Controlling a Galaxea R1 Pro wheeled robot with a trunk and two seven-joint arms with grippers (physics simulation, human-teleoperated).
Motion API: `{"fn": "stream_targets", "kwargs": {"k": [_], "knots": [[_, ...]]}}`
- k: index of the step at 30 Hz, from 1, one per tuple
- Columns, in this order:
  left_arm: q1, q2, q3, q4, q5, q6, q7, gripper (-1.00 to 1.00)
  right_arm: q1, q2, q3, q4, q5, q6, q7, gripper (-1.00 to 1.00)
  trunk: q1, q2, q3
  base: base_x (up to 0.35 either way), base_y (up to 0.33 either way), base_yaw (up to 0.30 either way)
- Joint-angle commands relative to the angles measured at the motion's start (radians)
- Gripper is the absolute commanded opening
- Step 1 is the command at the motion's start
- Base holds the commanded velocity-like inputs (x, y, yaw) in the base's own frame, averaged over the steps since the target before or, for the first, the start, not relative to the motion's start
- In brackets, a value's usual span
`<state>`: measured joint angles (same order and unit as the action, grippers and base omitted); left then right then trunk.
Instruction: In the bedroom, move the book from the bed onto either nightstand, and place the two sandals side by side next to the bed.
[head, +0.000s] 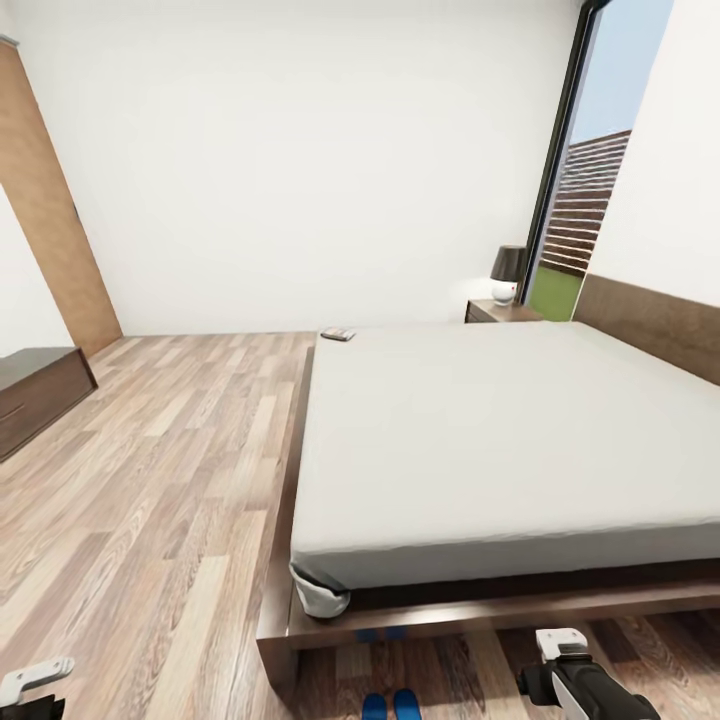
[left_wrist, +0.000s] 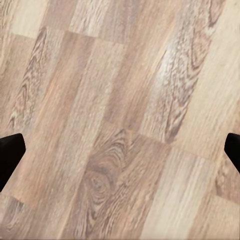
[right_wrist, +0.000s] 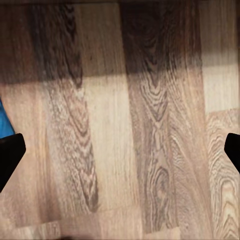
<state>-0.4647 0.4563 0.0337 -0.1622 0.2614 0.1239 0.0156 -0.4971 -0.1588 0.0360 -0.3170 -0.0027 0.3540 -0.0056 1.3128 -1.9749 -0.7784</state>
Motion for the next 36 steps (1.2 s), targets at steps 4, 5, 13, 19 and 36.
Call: {"fn": "stream_targets", "kwargs": {"k": [4, 5, 13, 19, 36], "knots": [[0.006, -0.001, 0.003, -0.002, 0.006, 0.007, 0.002, 1.0, 0.0, 0.001, 0.004, -0.002, 0.0, 0.002, -0.001, 1.0, -0.016, 0.028, 0.012, 0.0, 0.0, 0.0], [0.009, -0.001, 0.003, -0.002, 0.005, 0.007, 0.002, 1.0, 0.0, 0.001, 0.004, -0.001, 0.0, 0.0, -0.001, 1.0, -0.019, 0.035, 0.015, 0.0, 0.0, 0.0], [0.028, -0.014, 0.004, -0.003, 0.005, 0.007, 0.003, 1.0, 0.0, 0.002, 0.003, 0.001, 0.0, -0.006, -0.001, 1.0, -0.05, 0.091, 0.04, 0.0, 0.0, 0.0], [0.041, -0.02, 0.004, -0.003, 0.005, 0.007, 0.003, 1.0, 0.0, 0.002, 0.003, 0.001, 0.0, -0.007, -0.001, 1.0, -0.073, 0.133, 0.059, 0.0, 0.0, 0.0], [0.087, -0.078, 0.007, -0.003, 0.007, -0.031, -0.003, 1.0, 0.0, 0.001, 0.001, 0.002, 0.0, -0.009, -0.002, 1.0, -0.138, 0.252, 0.112, 0.0, 0.0, 0.0]]}}
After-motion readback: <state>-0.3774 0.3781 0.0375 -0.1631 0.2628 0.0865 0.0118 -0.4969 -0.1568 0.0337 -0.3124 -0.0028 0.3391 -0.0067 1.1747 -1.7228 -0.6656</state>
